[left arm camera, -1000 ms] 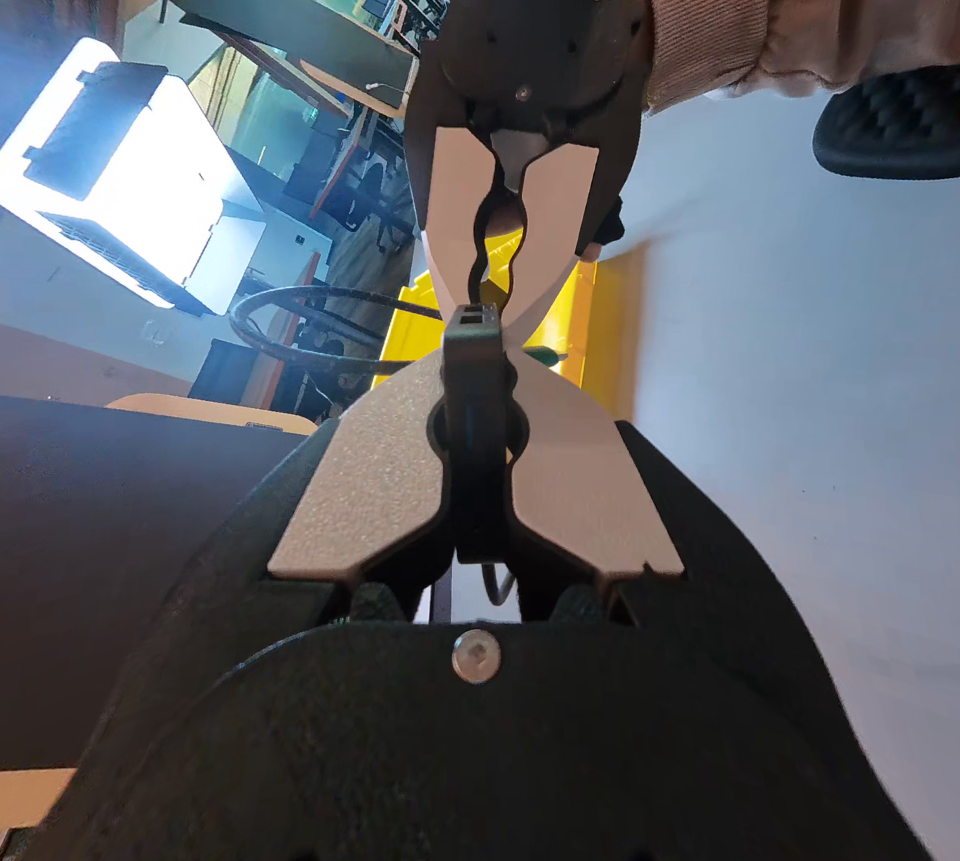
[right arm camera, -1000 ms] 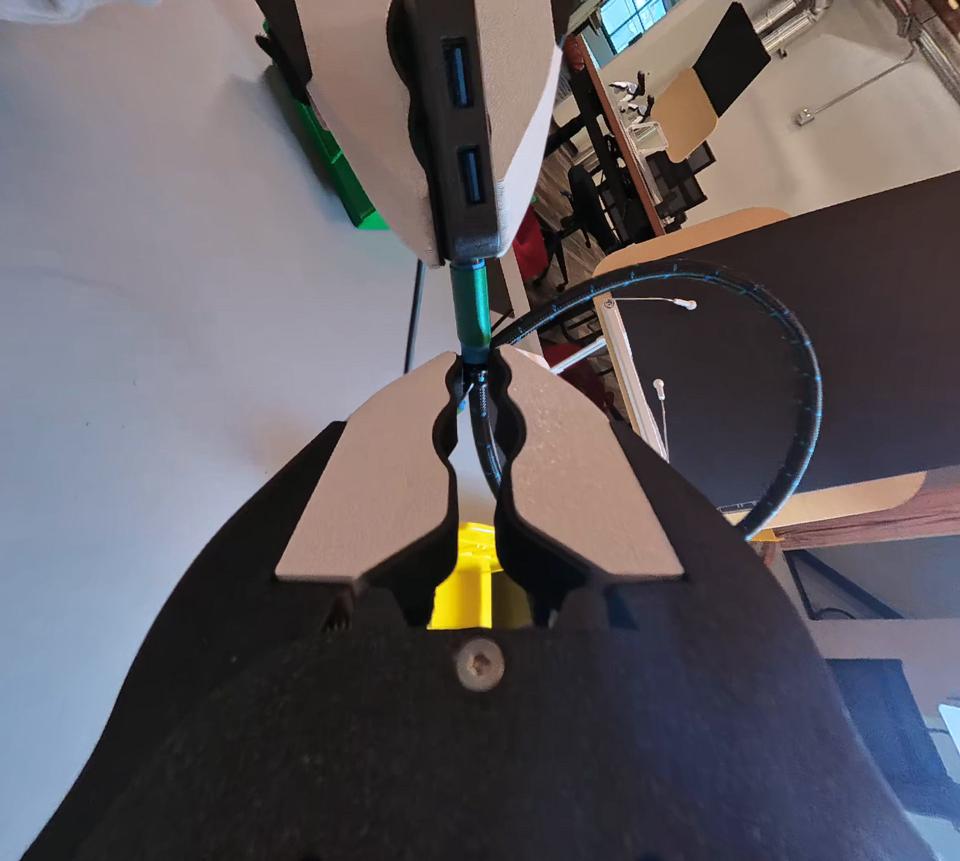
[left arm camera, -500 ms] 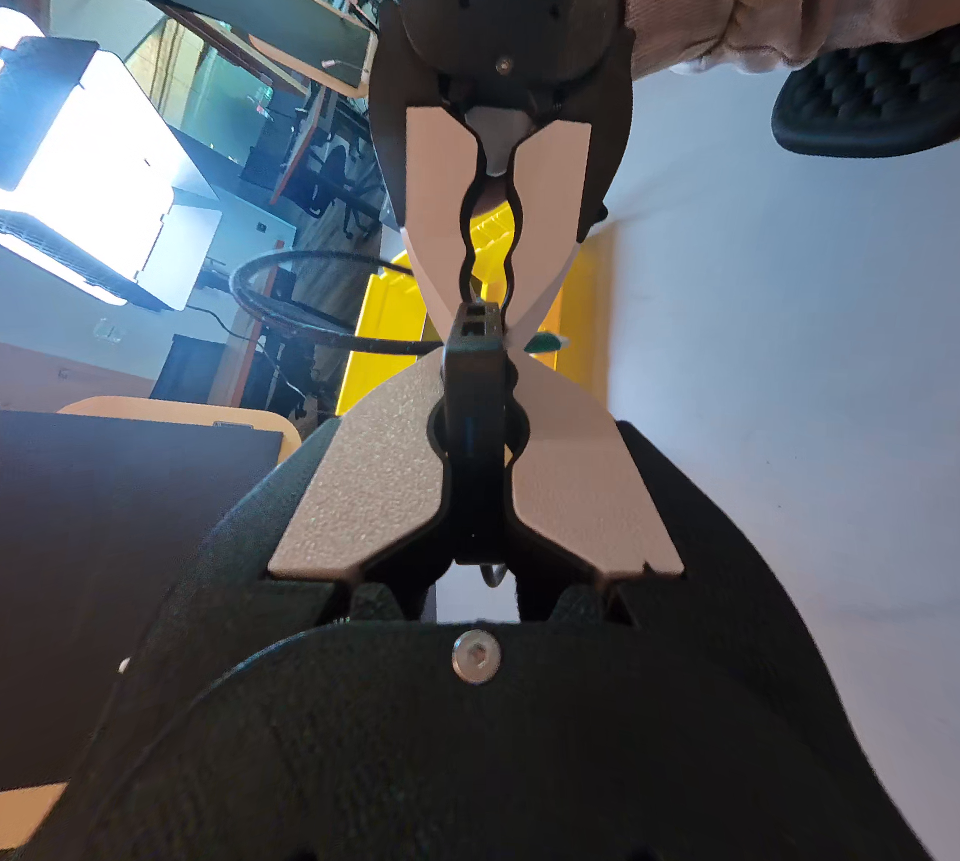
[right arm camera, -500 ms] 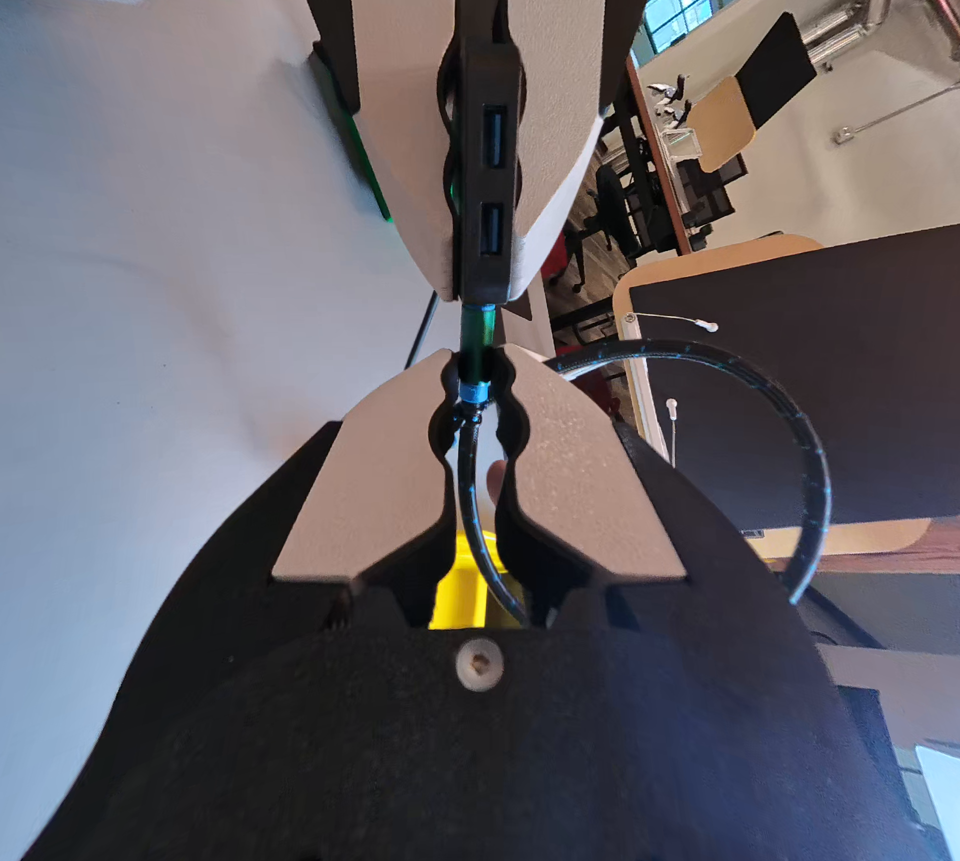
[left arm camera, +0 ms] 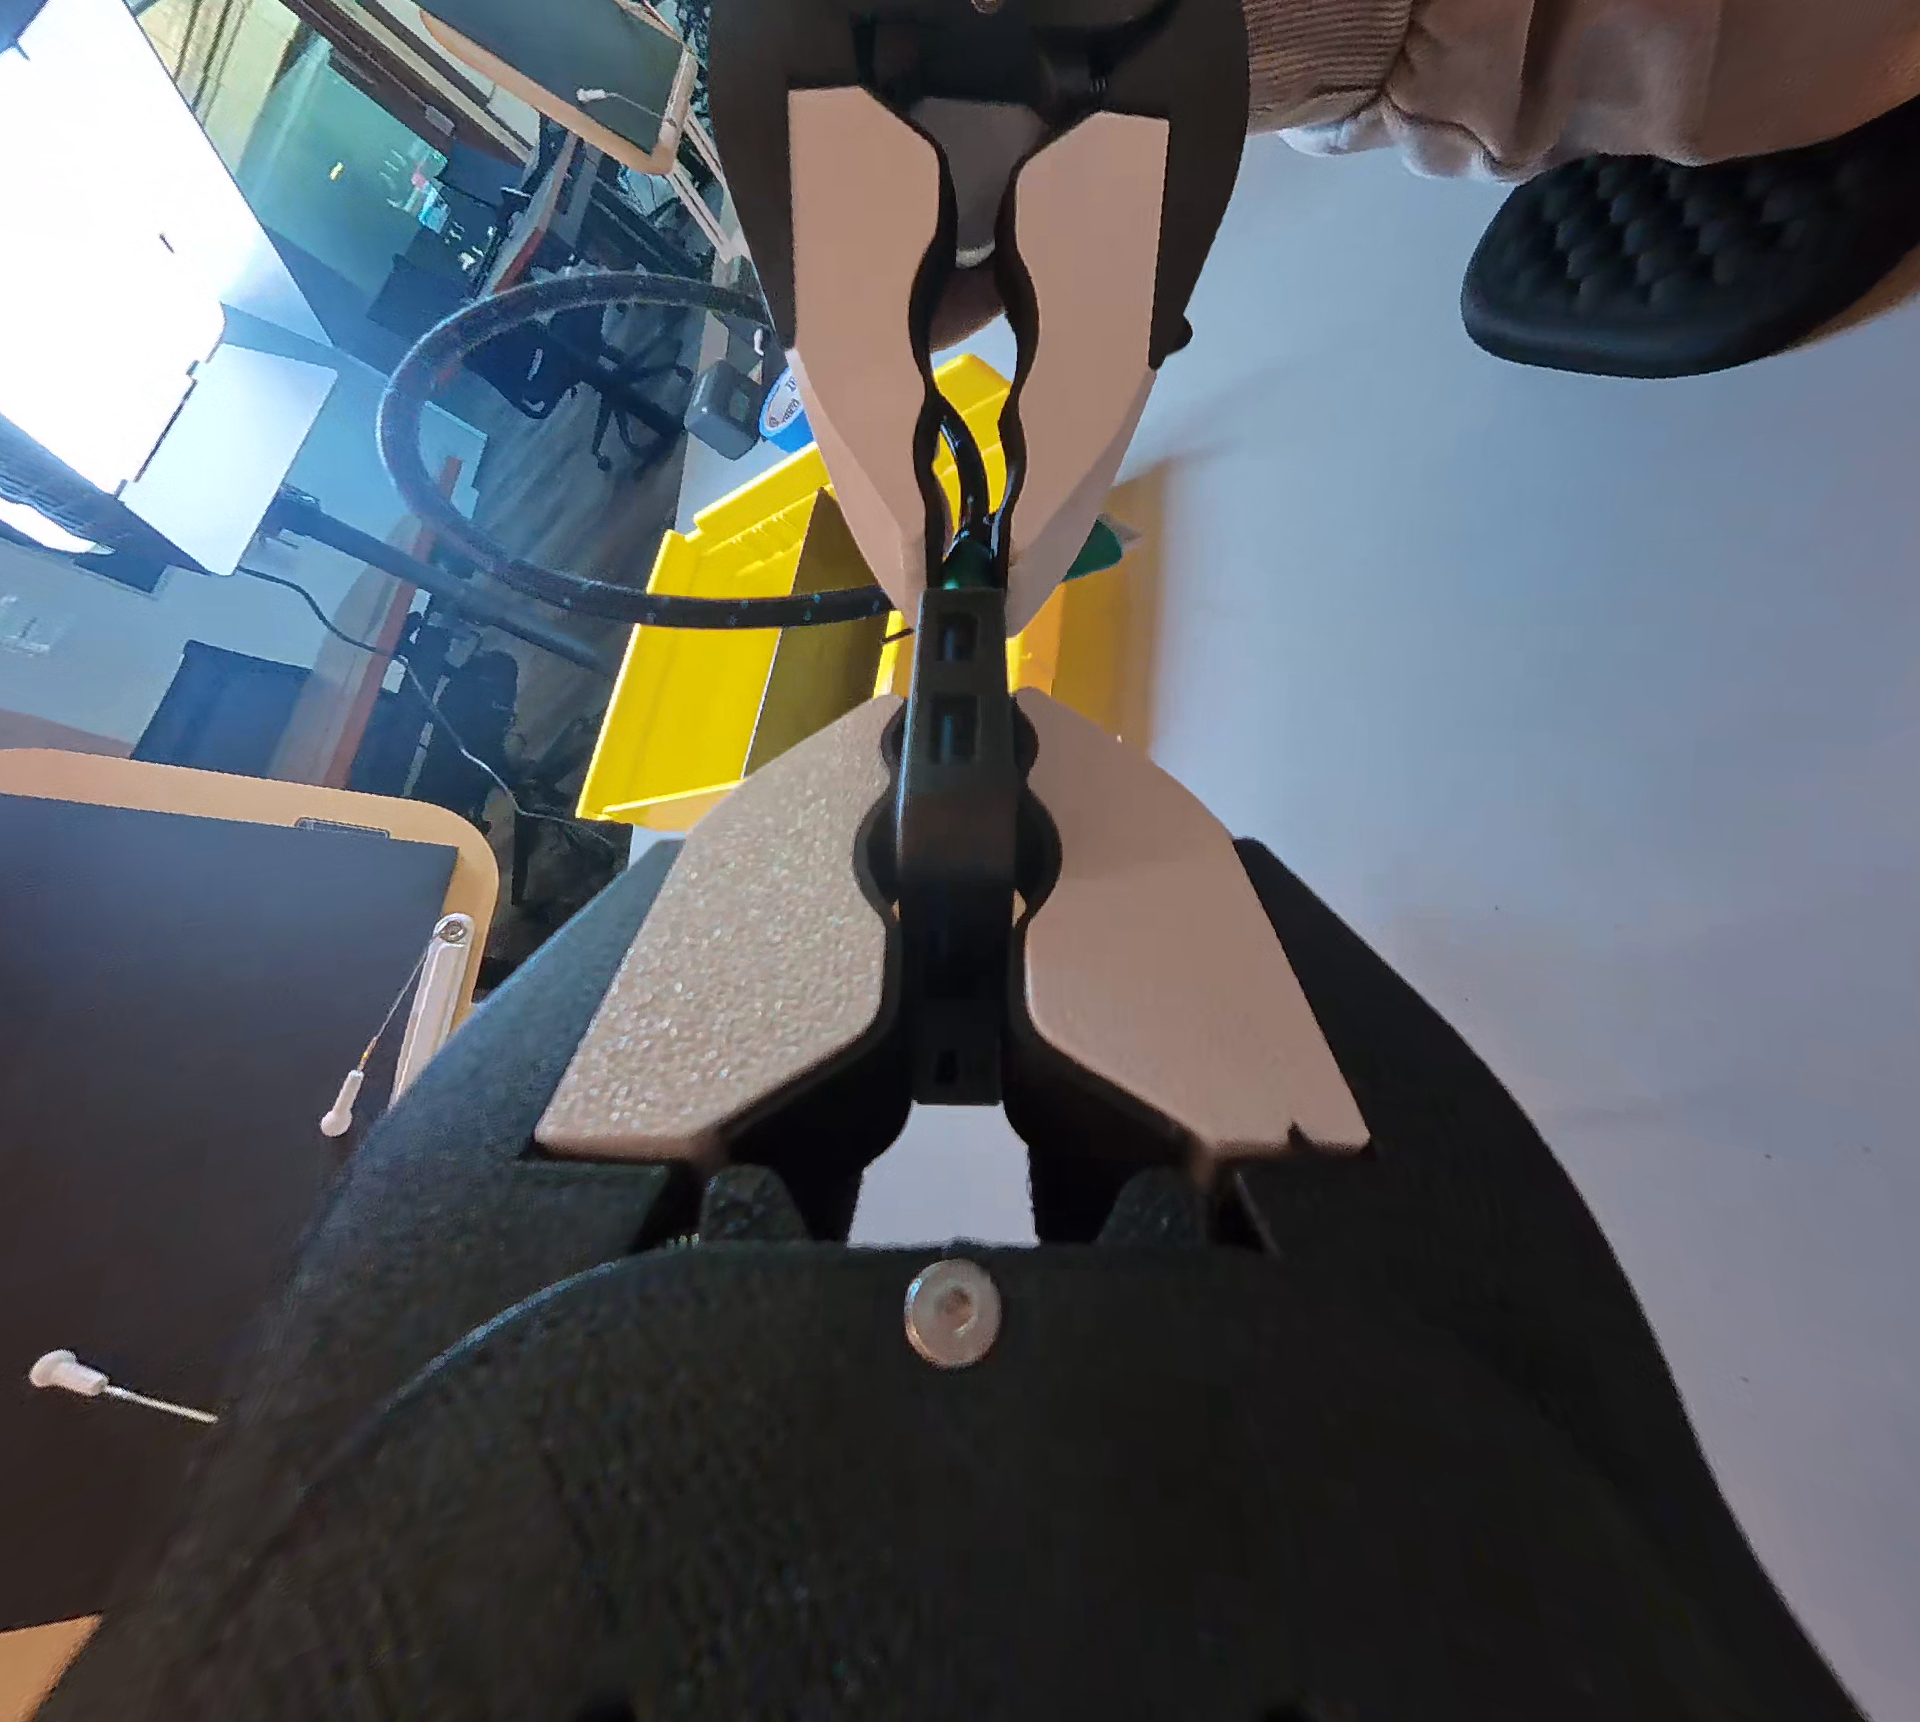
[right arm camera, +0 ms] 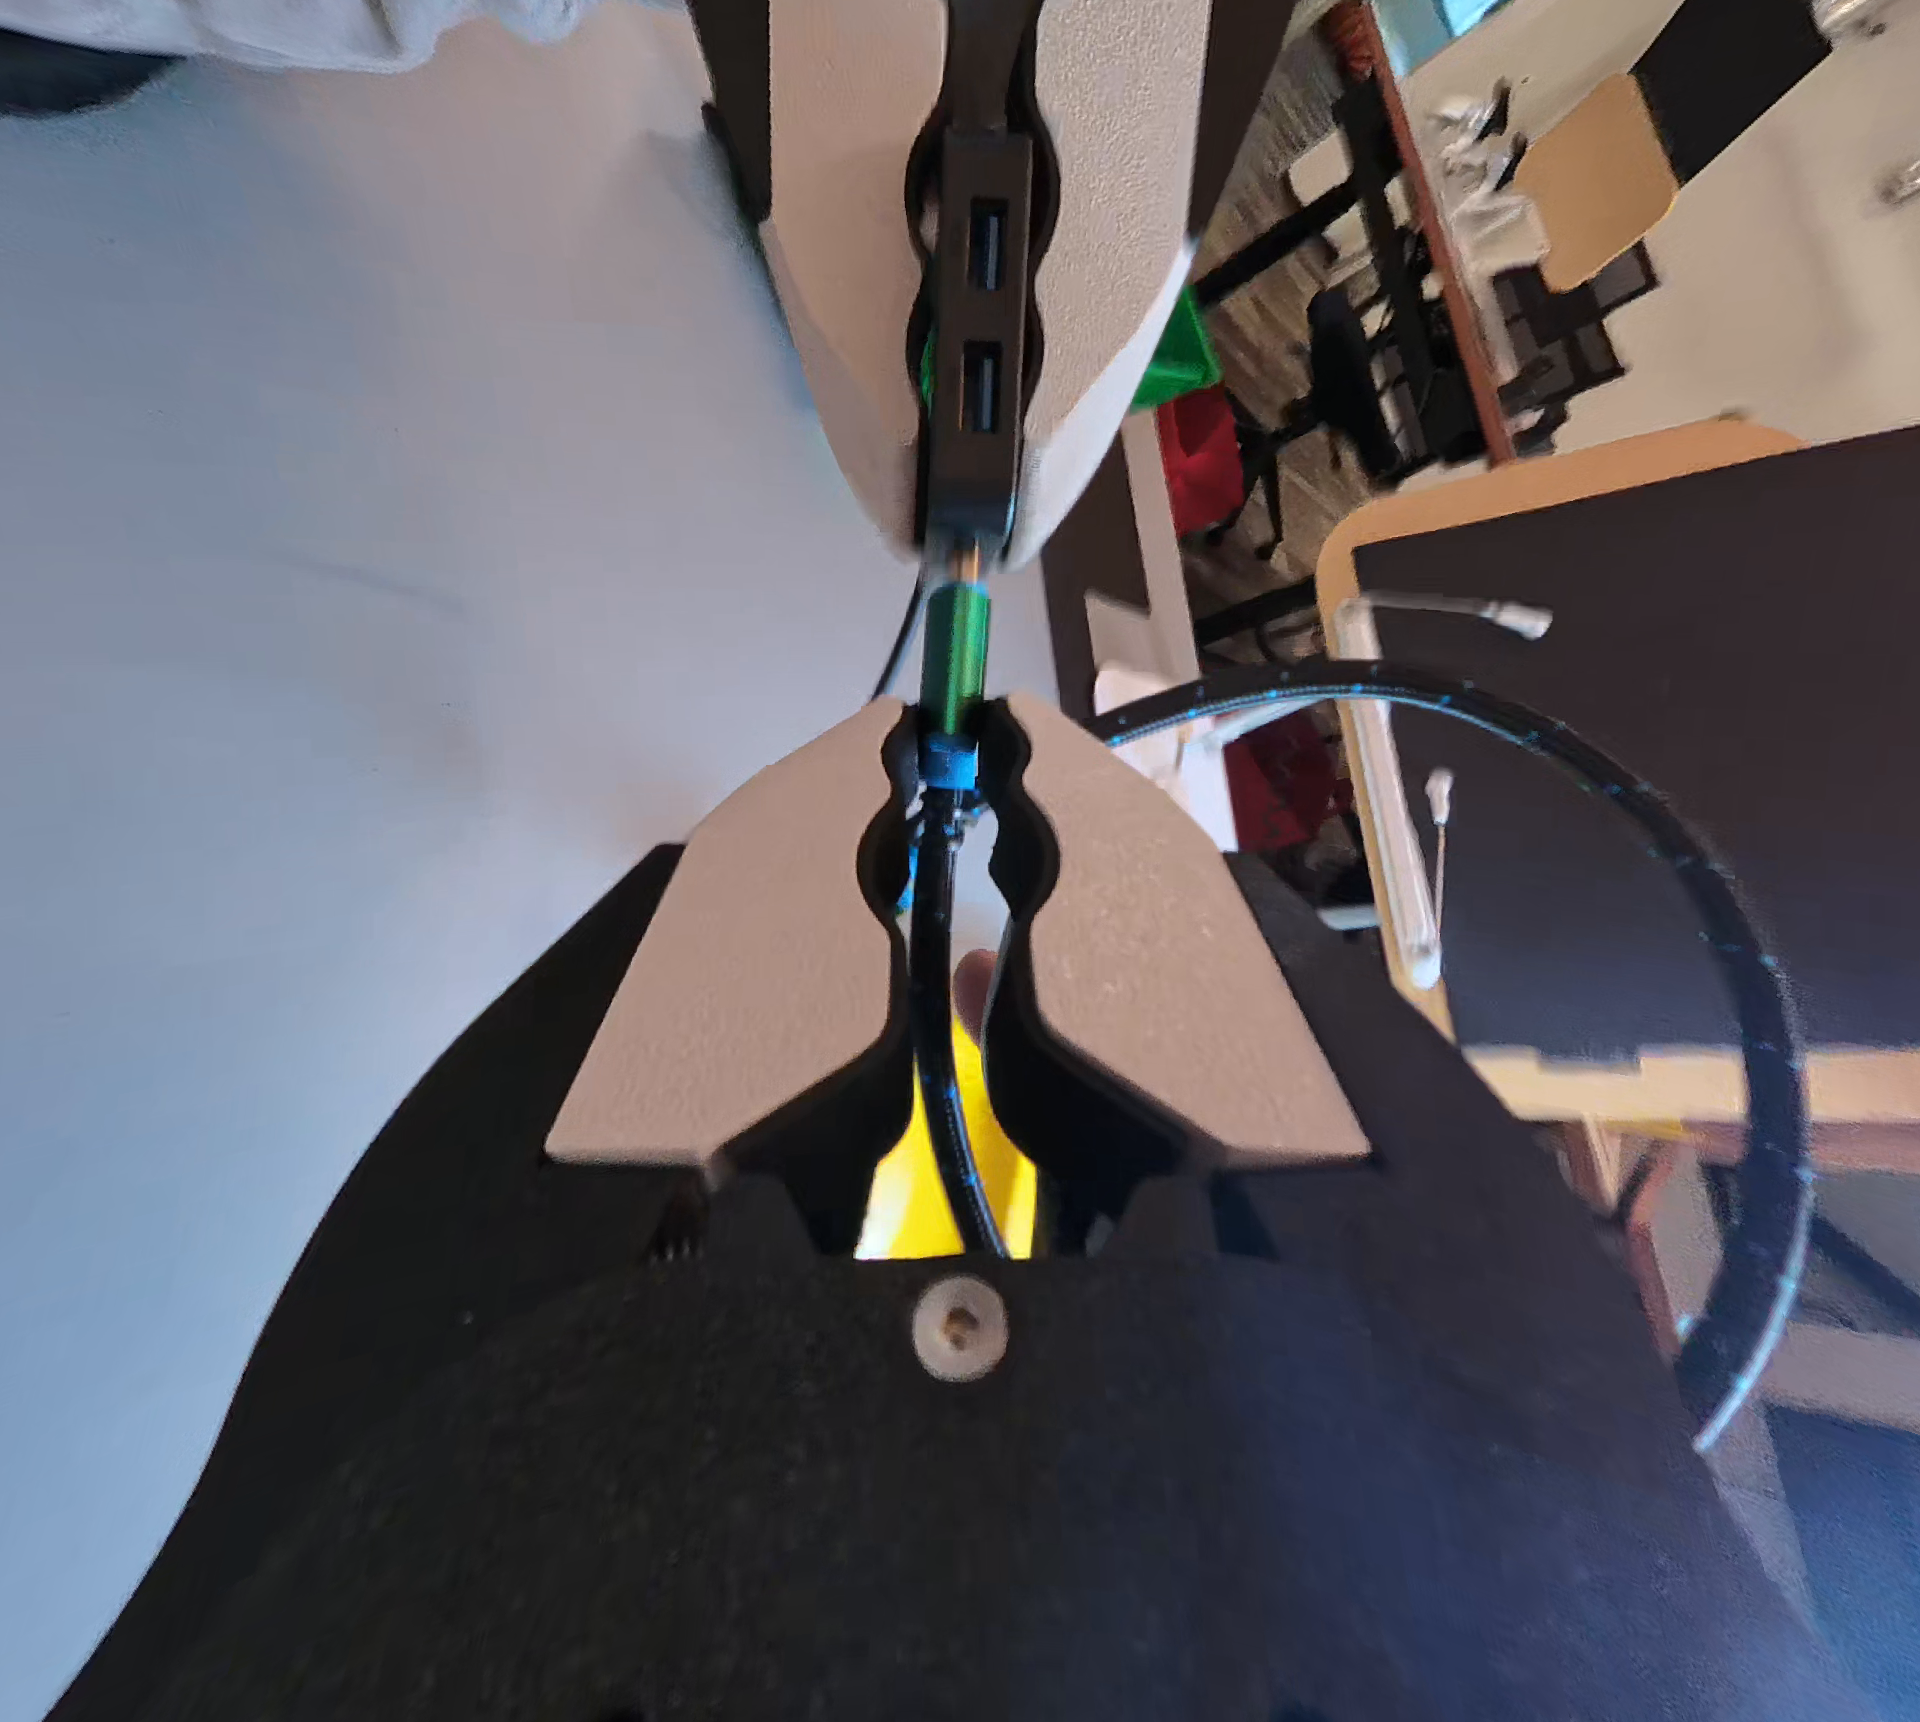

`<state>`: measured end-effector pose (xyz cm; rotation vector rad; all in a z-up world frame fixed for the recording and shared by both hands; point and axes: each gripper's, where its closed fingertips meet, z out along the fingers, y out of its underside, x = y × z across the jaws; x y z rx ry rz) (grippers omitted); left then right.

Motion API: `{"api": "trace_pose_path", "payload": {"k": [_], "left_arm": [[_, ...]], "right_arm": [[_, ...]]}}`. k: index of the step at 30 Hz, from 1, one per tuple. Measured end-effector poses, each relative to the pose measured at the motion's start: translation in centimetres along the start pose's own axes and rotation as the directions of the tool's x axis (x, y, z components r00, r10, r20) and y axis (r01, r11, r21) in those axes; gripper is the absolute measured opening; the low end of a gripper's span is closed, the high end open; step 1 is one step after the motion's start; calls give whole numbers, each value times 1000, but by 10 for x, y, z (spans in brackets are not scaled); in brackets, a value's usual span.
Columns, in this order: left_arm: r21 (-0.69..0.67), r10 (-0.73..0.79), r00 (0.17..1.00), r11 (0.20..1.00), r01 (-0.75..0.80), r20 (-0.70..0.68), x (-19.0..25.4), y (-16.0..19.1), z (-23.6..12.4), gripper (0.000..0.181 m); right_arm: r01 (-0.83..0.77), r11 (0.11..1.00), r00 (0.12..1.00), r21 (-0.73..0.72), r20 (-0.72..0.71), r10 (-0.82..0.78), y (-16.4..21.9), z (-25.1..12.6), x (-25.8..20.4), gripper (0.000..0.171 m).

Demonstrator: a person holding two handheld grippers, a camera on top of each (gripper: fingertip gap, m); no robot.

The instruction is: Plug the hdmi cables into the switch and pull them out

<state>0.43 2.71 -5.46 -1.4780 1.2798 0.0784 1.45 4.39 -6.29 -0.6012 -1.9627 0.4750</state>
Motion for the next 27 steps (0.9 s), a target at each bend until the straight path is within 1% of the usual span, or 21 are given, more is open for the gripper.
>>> {"api": "trace_pose_path", "payload": {"k": [1, 2, 3, 4, 5, 7, 9, 11, 13, 15, 18, 19, 20, 22, 23, 25, 27], "left_arm": [[-41, -1, 999, 999, 3, 37, -7, 9, -7, 15], [-68, -16, 993, 997, 24, 117, -24, 20, -25, 15], [-15, -74, 984, 997, 78, 160, -36, 23, -49, 15], [59, -127, 976, 991, 118, 180, -42, 18, -70, 15], [101, -140, 967, 987, 121, 211, -47, 13, -85, 15], [177, -122, 944, 982, 69, 306, -61, -3, -97, 15], [261, -156, 927, 963, 66, 342, -69, -16, -97, 15], [255, -175, 902, 964, 76, 393, -78, -15, -94, 15], [246, -206, 869, 964, 101, 451, -88, -11, -93, 15], [271, -249, 856, 953, 134, 453, -91, -11, -89, 14], [262, -252, 864, 954, 145, 437, -89, -10, -78, 15], [254, -248, 869, 956, 147, 428, -87, -10, -74, 15], [251, -245, 873, 957, 147, 422, -85, -10, -70, 15], [256, -248, 882, 955, 152, 401, -82, -13, -64, 15], [260, -252, 888, 953, 157, 386, -80, -14, -61, 15], [277, -263, 900, 946, 169, 347, -75, -17, -54, 15], [304, -280, 914, 934, 189, 293, -69, -19, -47, 15]], "right_arm": [[2, 987, 1000, -162, -20, -6, 31, -4, 6, 12], [-26, 970, 997, -242, -79, 7, 60, -13, 18, 12], [-118, 980, 988, -160, -119, 99, 69, -23, 30, 12], [-211, 976, 965, -45, -166, 201, 69, -35, 44, 12], [-253, 968, 952, -10, -183, 247, 70, -45, 52, 12], [-238, 971, 937, 1, -263, 230, 67, -57, 69, 12], [-229, 973, 924, 7, -313, 219, 66, -60, 79, 12], [-253, 967, 913, -37, -340, 225, 80, -58, 82, 12], [-315, 943, 902, -109, -345, 261, 105, -49, 80, 12], [-411, 890, 883, -194, -326, 337, 137, -34, 72, 13], [-553, 763, 825, -333, -345, 447, 193, -12, 56, 16], [-586, 729, 806, -354, -347, 479, 207, -6, 50, 17], [-606, 714, 791, -350, -358, 496, 214, -3, 49, 17], [-621, 726, 773, -296, -388, 502, 210, -4, 57, 21], [-614, 751, 768, -244, -403, 497, 199, -8, 66, 21], [-586, 801, 769, -123, -395, 503, 164, -18, 79, 23], [-538, 843, 792, -9, -349, 502, 122, -27, 85, 25]]}}
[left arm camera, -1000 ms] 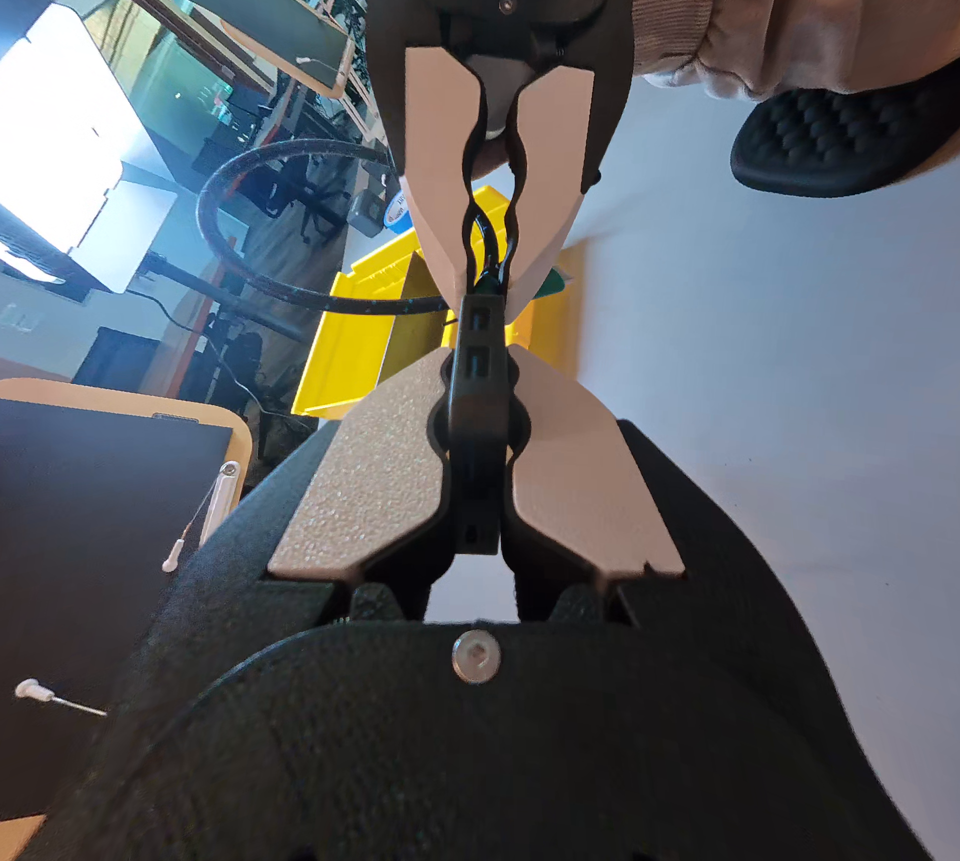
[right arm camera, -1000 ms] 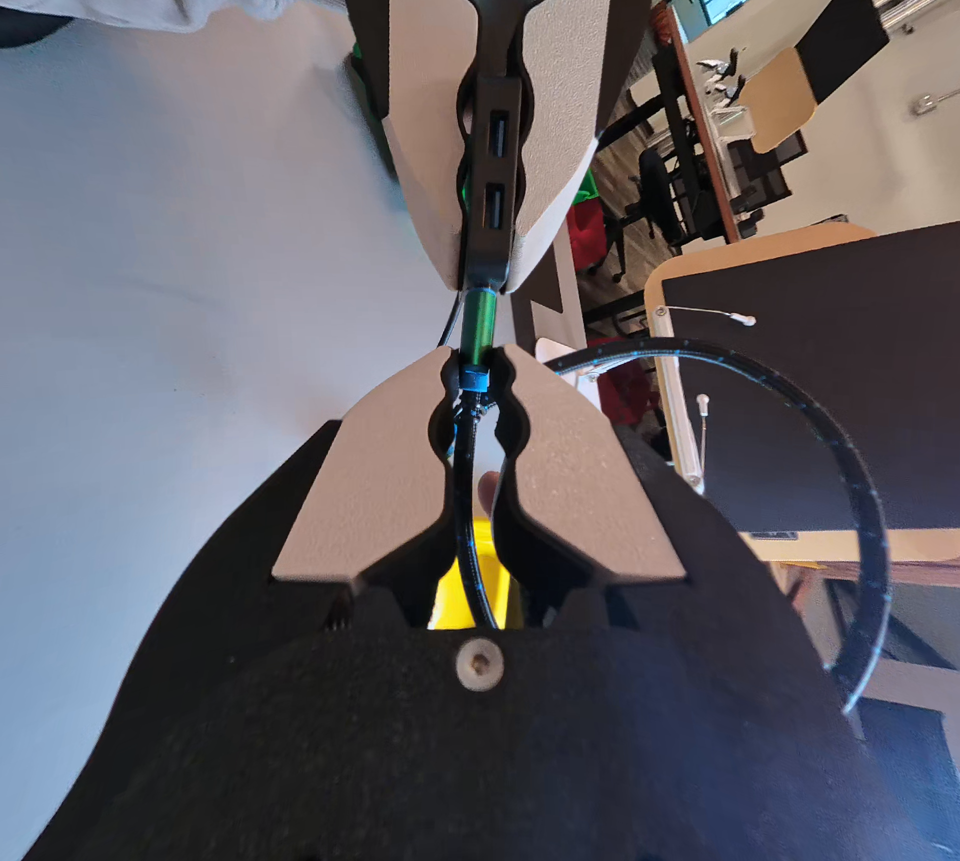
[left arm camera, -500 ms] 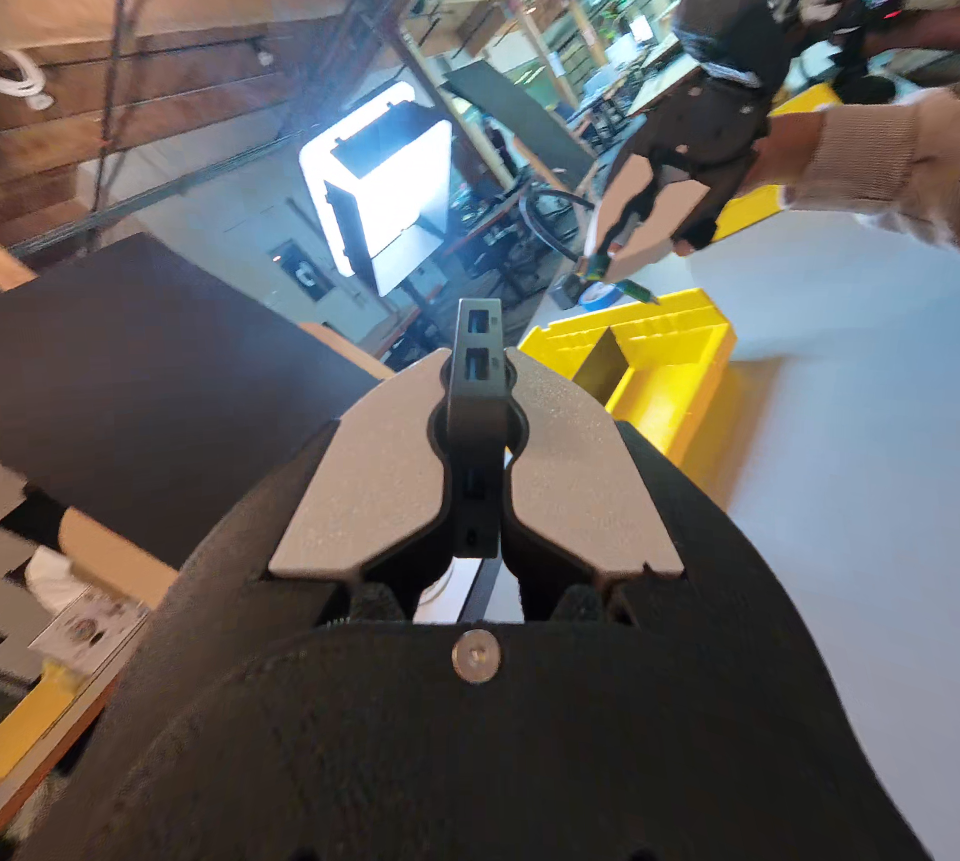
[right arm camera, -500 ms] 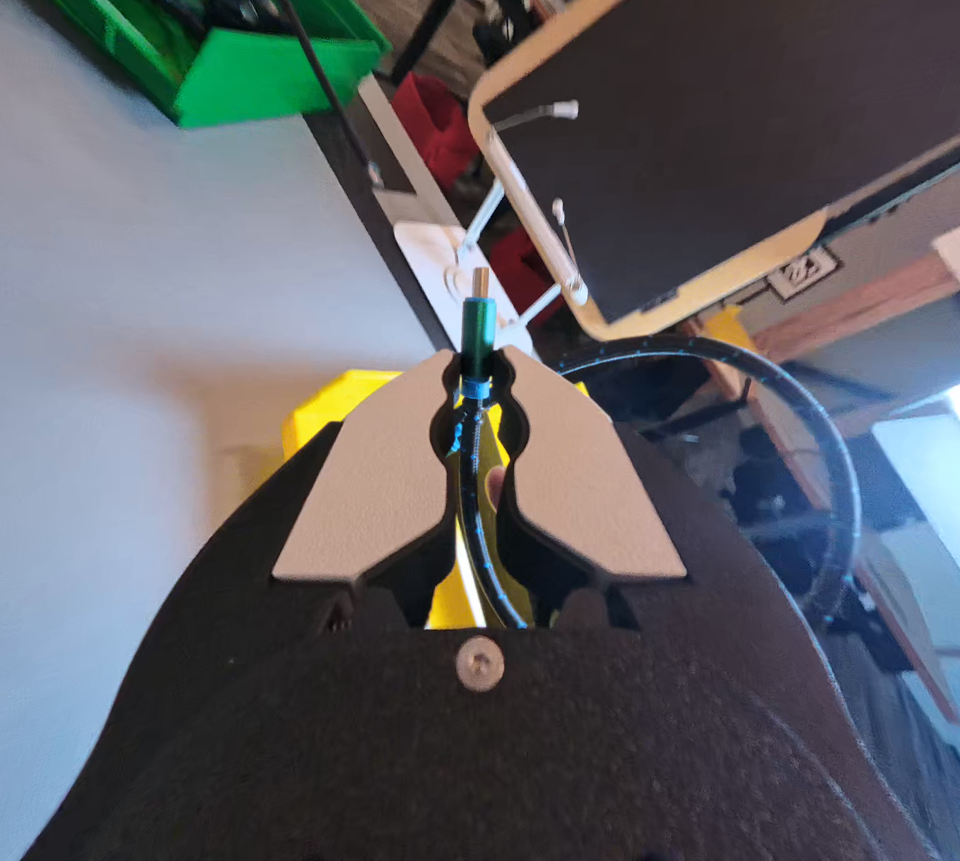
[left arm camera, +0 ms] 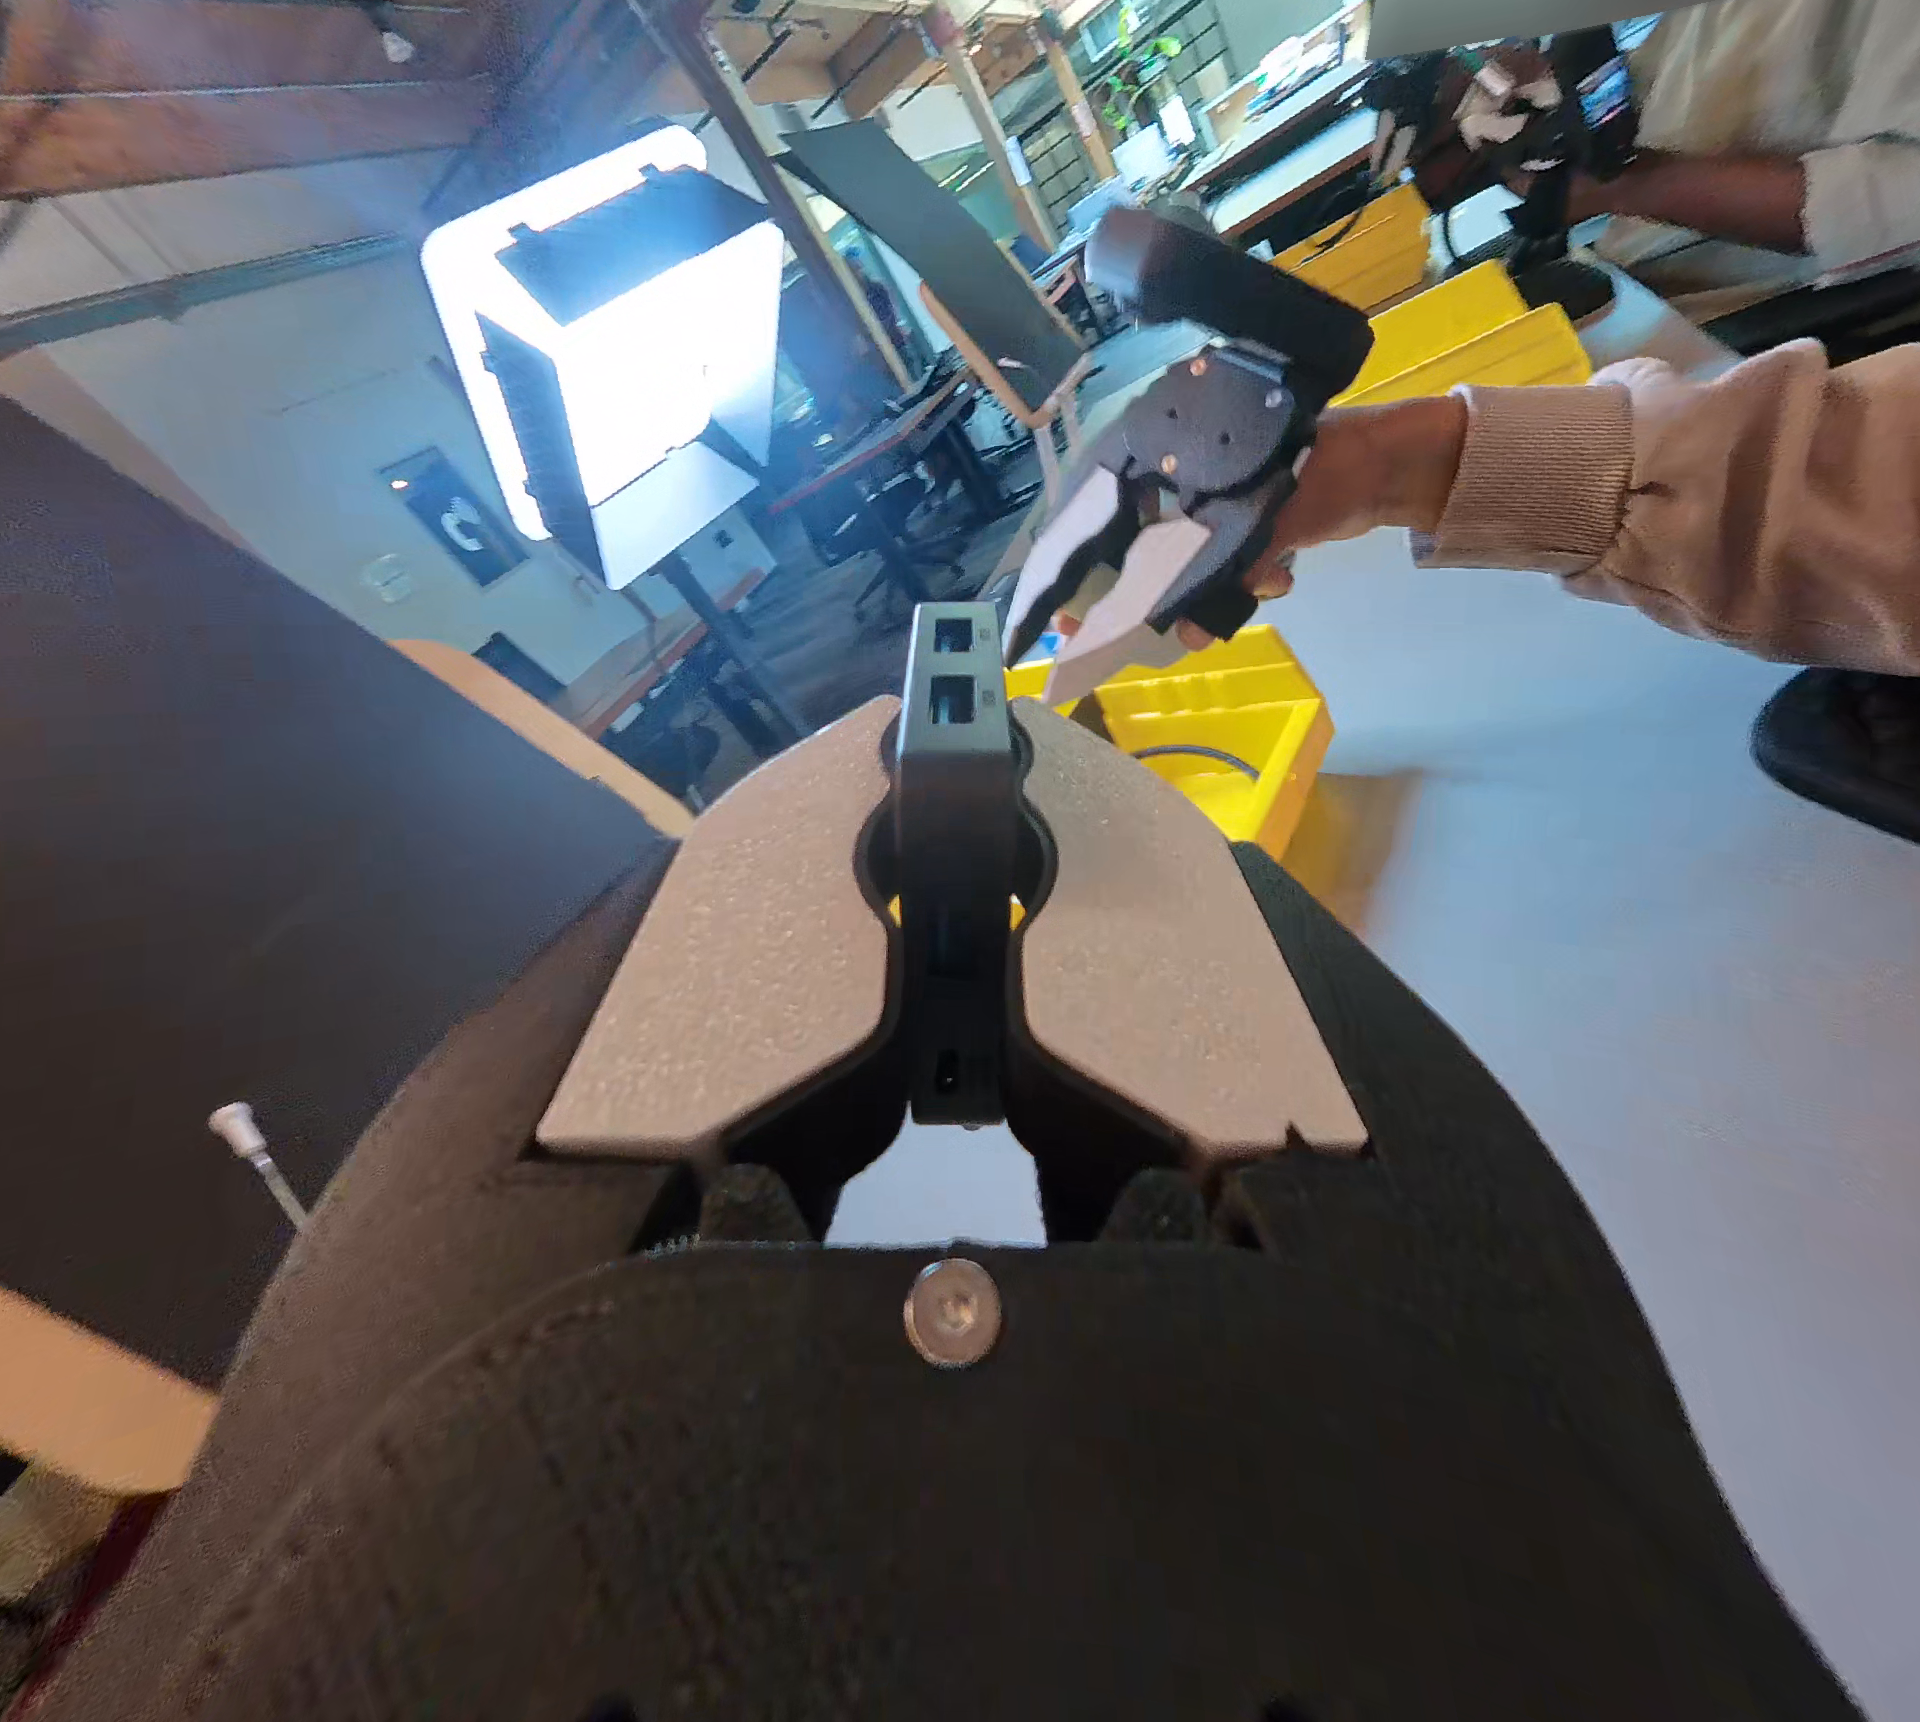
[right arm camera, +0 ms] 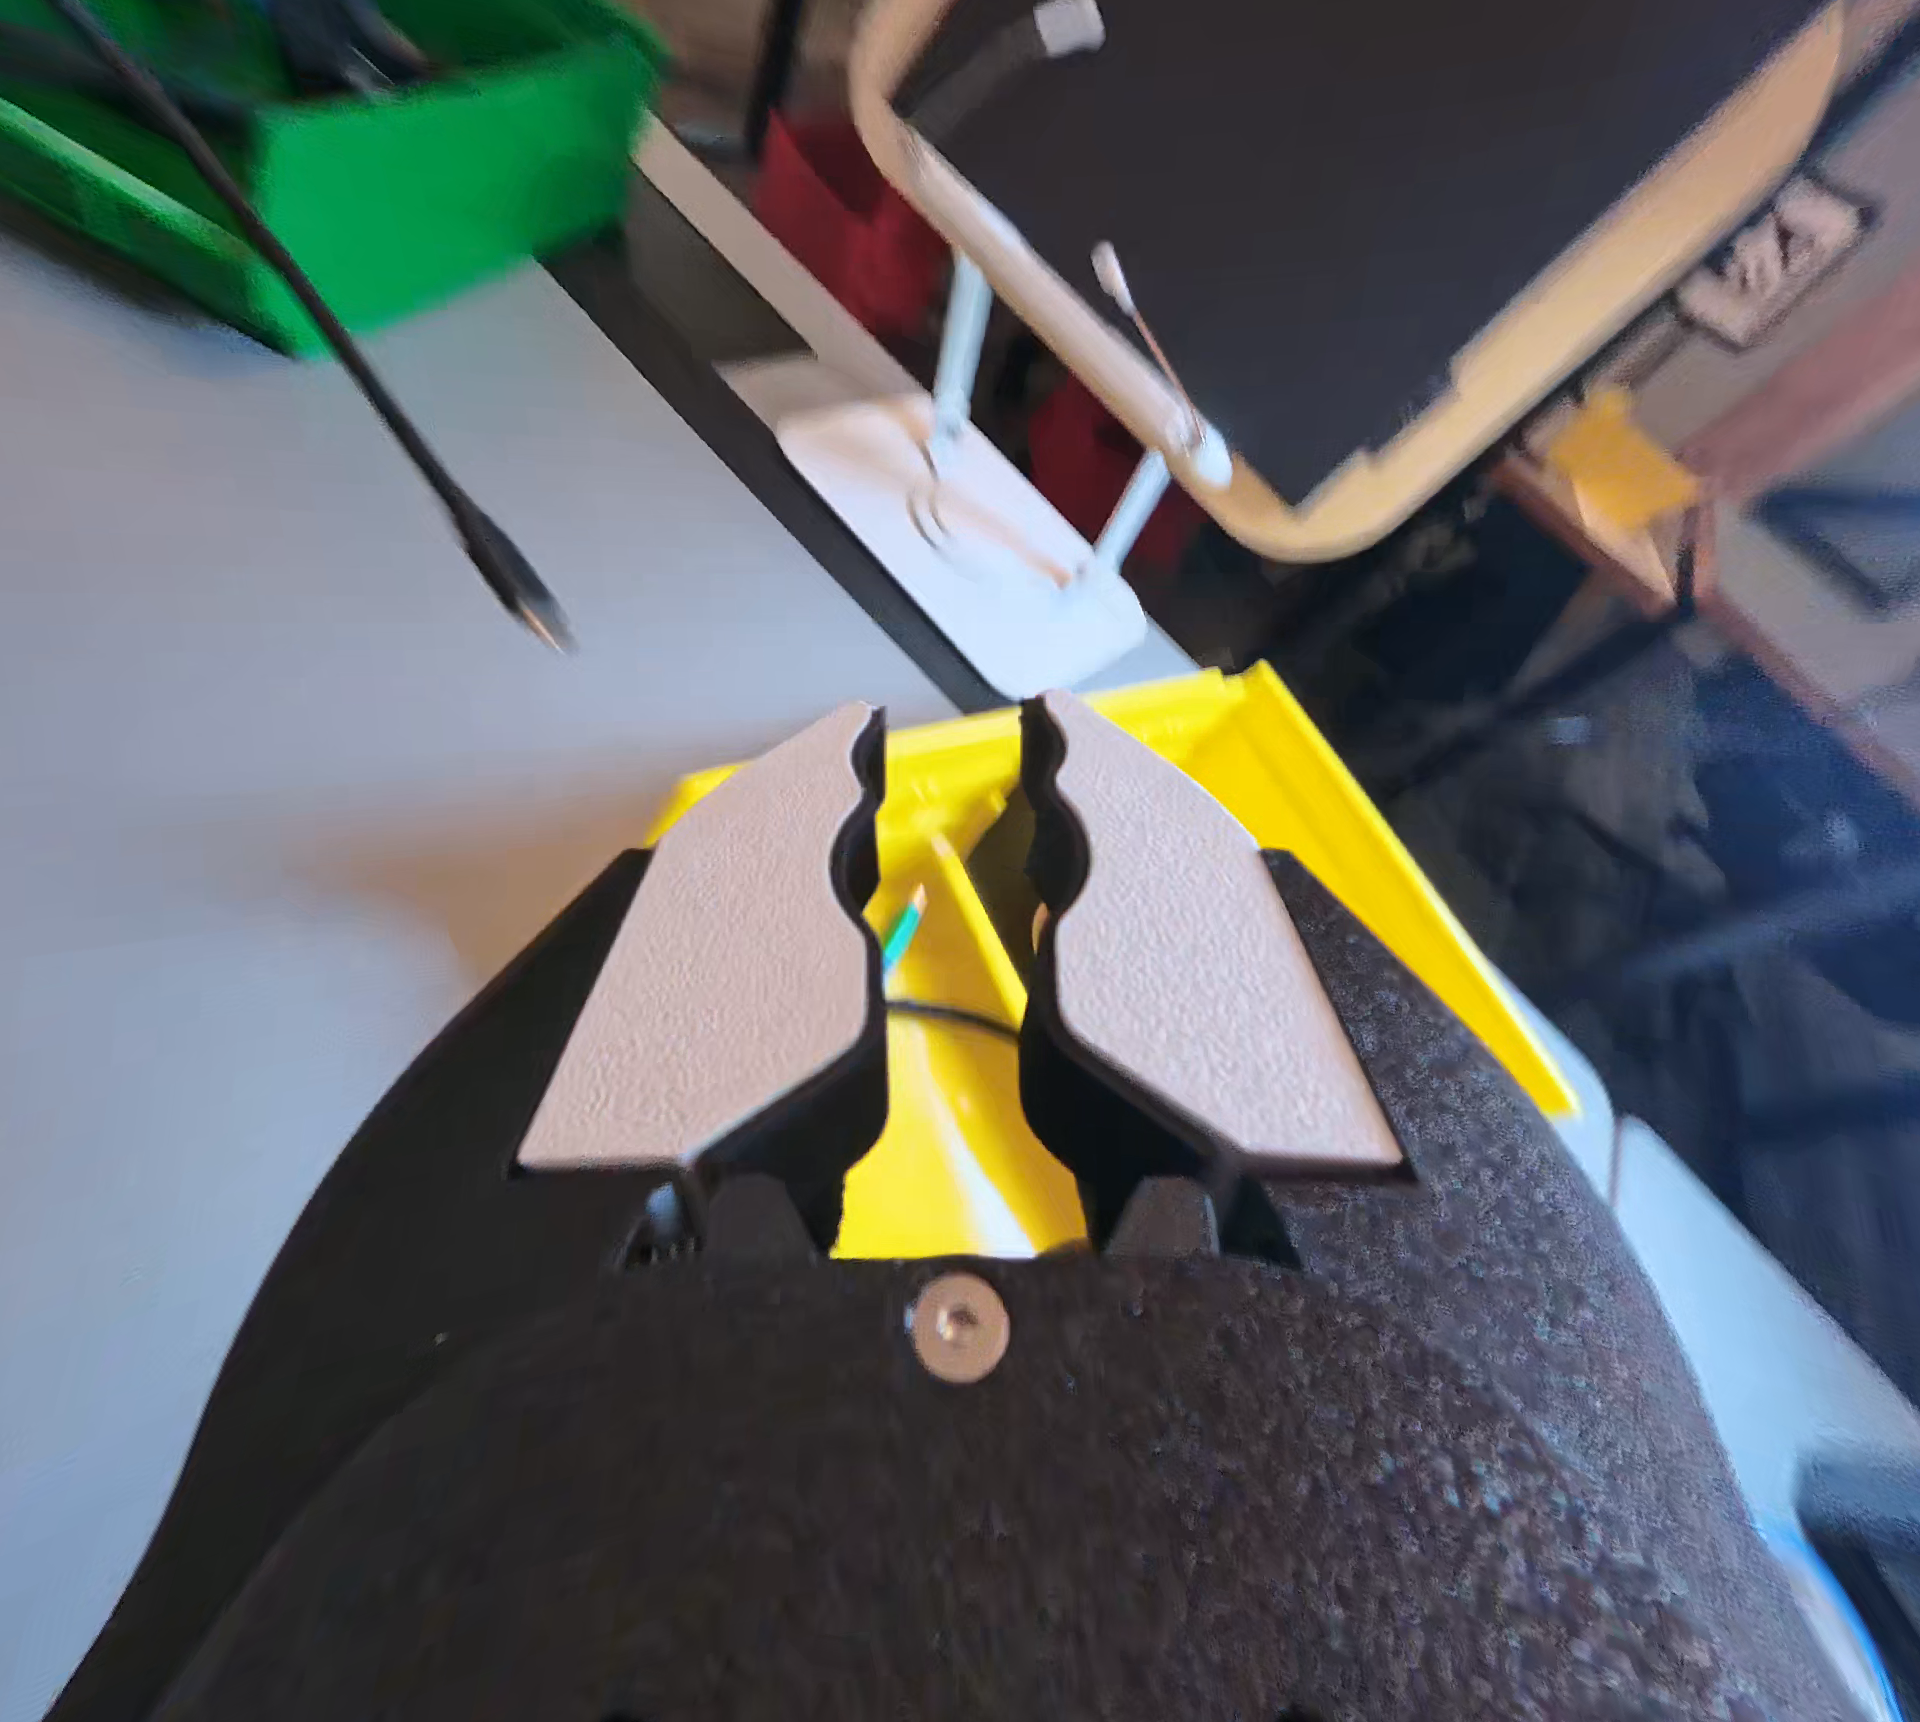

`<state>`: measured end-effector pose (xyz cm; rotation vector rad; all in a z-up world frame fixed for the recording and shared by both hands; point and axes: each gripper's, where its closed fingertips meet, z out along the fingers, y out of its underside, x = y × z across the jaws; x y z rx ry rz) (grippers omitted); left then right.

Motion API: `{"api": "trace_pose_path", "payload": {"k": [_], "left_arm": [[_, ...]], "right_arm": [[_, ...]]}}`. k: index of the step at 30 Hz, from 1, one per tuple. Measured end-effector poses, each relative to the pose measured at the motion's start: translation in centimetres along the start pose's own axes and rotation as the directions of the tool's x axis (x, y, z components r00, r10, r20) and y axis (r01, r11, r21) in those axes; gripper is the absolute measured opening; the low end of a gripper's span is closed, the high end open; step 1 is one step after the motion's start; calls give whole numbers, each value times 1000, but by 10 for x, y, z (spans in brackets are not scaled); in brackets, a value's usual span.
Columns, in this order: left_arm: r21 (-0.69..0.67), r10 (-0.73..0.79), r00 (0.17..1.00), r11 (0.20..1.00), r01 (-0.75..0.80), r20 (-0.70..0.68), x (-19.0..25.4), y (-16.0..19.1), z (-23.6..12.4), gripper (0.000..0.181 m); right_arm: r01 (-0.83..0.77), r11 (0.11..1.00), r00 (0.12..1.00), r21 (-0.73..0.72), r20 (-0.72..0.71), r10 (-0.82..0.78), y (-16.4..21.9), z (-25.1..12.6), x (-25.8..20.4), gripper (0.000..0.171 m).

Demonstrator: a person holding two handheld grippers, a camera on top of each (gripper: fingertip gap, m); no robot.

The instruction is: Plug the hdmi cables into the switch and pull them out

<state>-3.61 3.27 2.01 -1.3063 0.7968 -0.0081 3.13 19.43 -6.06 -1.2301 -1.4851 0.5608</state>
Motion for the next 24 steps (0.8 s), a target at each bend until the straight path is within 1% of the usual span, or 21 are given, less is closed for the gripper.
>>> {"api": "trace_pose_path", "payload": {"k": [2, 4, 6, 7, 10, 12, 15, 17, 21, 24], "left_arm": [[10, -24, 999, 1000, 24, -44, 9, 2, 6, 14], [-4, -24, 996, 1000, 23, -88, 20, 7, 13, 15], [-45, 2, 993, 999, -7, -118, 31, 15, 21, 14], [-62, 14, 990, 998, -23, -137, 38, 18, 25, 15], [-99, 58, 975, 992, -81, -214, 62, 26, 36, 14], [-143, 105, 961, 979, -145, -255, 75, 34, 41, 14], [-222, 177, 937, 943, -249, -301, 84, 51, 41, 15], [-232, 172, 927, 938, -257, -333, 89, 54, 40, 14], [-229, 163, 936, 943, -241, -314, 82, 53, 38, 15], [-219, 144, 961, 956, -197, -236, 60, 46, 30, 17]], "right_arm": [[62, 986, 994, 155, 84, -76, -40, -18, -27, 26], [120, 950, 972, 287, 160, -171, -75, -36, -61, 26], [157, 912, 945, 378, 210, -250, -99, -50, -91, 25], [176, 902, 929, 394, 237, -285, -104, -53, -105, 25], [272, 891, 888, 364, 261, -378, -99, -47, -130, 25], [295, 898, 867, 327, 303, -395, -88, -39, -140, 24], [310, 898, 829, 311, 374, -416, -74, -35, -149, 14], [318, 896, 814, 309, 396, -425, -70, -35, -151, 14], [338, 894, 824, 294, 367, -432, -69, -37, -141, 14], [320, 902, 860, 289, 311, -405, -71, -45, -118, 14]]}}
